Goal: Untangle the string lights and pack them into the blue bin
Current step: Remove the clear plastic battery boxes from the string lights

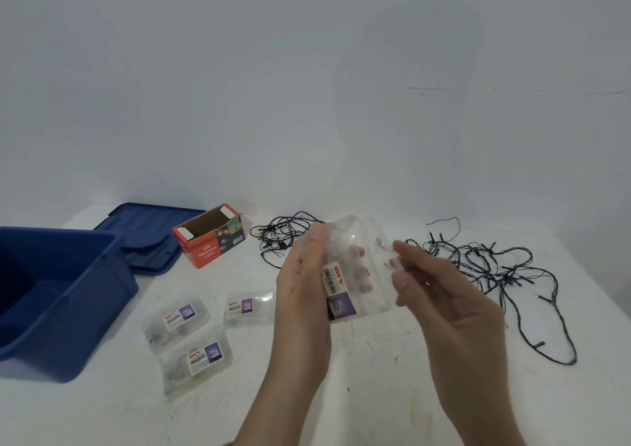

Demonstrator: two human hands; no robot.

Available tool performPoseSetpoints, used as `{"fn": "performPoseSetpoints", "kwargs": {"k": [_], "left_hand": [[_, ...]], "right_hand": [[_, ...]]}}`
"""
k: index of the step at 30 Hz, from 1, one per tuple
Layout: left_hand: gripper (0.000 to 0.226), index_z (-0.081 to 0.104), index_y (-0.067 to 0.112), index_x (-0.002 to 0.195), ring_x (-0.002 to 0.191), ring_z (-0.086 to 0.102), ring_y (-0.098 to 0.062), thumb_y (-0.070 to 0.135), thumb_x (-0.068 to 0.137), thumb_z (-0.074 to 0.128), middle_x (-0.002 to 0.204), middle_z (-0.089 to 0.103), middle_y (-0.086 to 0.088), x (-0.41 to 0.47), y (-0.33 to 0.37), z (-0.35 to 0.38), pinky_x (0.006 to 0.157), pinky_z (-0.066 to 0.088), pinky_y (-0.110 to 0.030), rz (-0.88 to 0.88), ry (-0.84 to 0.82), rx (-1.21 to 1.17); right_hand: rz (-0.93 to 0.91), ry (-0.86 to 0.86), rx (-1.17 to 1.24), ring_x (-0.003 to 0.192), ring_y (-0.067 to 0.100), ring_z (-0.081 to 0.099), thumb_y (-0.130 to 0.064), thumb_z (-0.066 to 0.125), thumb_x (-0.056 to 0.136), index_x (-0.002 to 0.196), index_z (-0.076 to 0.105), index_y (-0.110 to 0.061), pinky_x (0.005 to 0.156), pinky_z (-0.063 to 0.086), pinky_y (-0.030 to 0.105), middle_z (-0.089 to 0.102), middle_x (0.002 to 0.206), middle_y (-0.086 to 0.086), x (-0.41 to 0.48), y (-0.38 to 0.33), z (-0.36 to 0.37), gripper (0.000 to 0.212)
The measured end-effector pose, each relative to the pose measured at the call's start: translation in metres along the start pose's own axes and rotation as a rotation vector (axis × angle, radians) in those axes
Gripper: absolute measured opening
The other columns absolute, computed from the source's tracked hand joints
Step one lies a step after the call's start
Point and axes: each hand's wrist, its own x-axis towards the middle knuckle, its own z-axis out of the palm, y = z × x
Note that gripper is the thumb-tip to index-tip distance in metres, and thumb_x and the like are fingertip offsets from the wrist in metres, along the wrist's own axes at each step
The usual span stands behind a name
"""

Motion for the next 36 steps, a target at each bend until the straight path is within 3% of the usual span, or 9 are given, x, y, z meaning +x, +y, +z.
{"fn": "performPoseSetpoints", "kwargs": {"k": [4, 7, 11, 17, 24, 30, 33, 36], "left_hand": [[0.049, 0.063, 0.011, 0.099, 0.086, 0.063, -0.028, 0.052, 0.075, 0.051, 0.093, 0.066, -0.013, 0.000, 0.002, -0.001, 0.077, 0.052, -0.043, 0.016, 0.062, 0.037], [0.054, 0.059, 0.008, 0.105, 0.087, 0.063, -0.027, 0.053, 0.074, 0.052, 0.097, 0.064, -0.013, -0.003, 0.003, 0.001, 0.080, 0.050, -0.046, 0.025, 0.078, 0.036], [0.034, 0.059, 0.015, 0.101, 0.079, 0.063, -0.020, 0.046, 0.090, 0.051, 0.087, 0.064, -0.005, -0.005, 0.002, 0.001, 0.067, 0.052, -0.038, 0.076, 0.073, 0.054], [0.021, 0.054, 0.022, 0.092, 0.059, 0.060, -0.001, 0.041, 0.091, 0.045, 0.065, 0.060, 0.011, -0.004, 0.002, -0.003, 0.049, 0.048, -0.019, 0.121, 0.084, 0.086], [0.025, 0.056, 0.022, 0.094, 0.064, 0.063, -0.006, 0.044, 0.091, 0.045, 0.079, 0.063, 0.001, -0.004, 0.002, -0.004, 0.050, 0.048, -0.019, 0.135, 0.094, 0.108], [0.022, 0.055, 0.024, 0.094, 0.064, 0.062, -0.003, 0.043, 0.091, 0.045, 0.070, 0.061, 0.010, -0.004, -0.001, 0.000, 0.052, 0.050, -0.021, 0.123, 0.081, 0.108], [0.026, 0.055, 0.026, 0.089, 0.074, 0.062, -0.011, 0.050, 0.085, 0.047, 0.082, 0.063, 0.002, -0.005, -0.004, -0.001, 0.064, 0.053, -0.031, 0.107, 0.048, 0.121], [0.039, 0.055, 0.022, 0.095, 0.069, 0.061, -0.010, 0.054, 0.074, 0.047, 0.084, 0.064, 0.000, -0.008, -0.003, 0.000, 0.063, 0.051, -0.031, 0.100, 0.015, 0.125]], "right_hand": [[-0.233, 0.086, -0.196, 0.082, 0.005, 0.064, -0.012, 0.070, 0.082, 0.097, 0.074, -0.026, 0.076, 0.051, 0.016, 0.069, 0.095, -0.007, 0.000, 0.001, 0.001, 0.021], [-0.474, 0.099, -0.515, 0.087, 0.002, 0.061, -0.012, 0.060, 0.084, 0.099, 0.070, -0.015, 0.079, 0.046, 0.010, 0.068, 0.097, 0.001, -0.003, 0.006, 0.005, 0.019], [-0.595, 0.111, -0.717, 0.082, 0.006, 0.058, -0.007, 0.058, 0.084, 0.096, 0.073, -0.005, 0.081, 0.043, 0.006, 0.068, 0.094, 0.009, -0.003, 0.010, 0.007, 0.020], [-0.683, -0.070, -0.751, 0.084, 0.014, 0.059, 0.003, 0.060, 0.081, 0.099, 0.072, 0.002, 0.081, 0.047, 0.016, 0.067, 0.098, 0.012, 0.002, 0.009, -0.001, 0.021], [-0.552, -0.167, -0.573, 0.102, 0.005, 0.060, -0.008, 0.053, 0.085, 0.107, 0.069, -0.006, 0.089, 0.043, 0.012, 0.066, 0.108, 0.000, 0.000, 0.002, -0.003, 0.027], [-0.498, -0.108, -0.529, 0.100, 0.002, 0.061, -0.011, 0.053, 0.086, 0.112, 0.066, -0.013, 0.088, 0.043, 0.010, 0.066, 0.107, -0.008, -0.003, -0.001, 0.001, 0.029], [-0.327, -0.040, -0.395, 0.090, 0.006, 0.064, -0.017, 0.058, 0.084, 0.114, 0.066, -0.024, 0.082, 0.047, 0.012, 0.068, 0.096, -0.013, -0.005, -0.001, 0.004, 0.031], [-0.094, -0.017, -0.169, 0.079, 0.004, 0.063, -0.015, 0.073, 0.079, 0.105, 0.070, -0.028, 0.076, 0.049, 0.012, 0.067, 0.086, -0.010, -0.004, -0.007, 0.005, 0.029]]}}
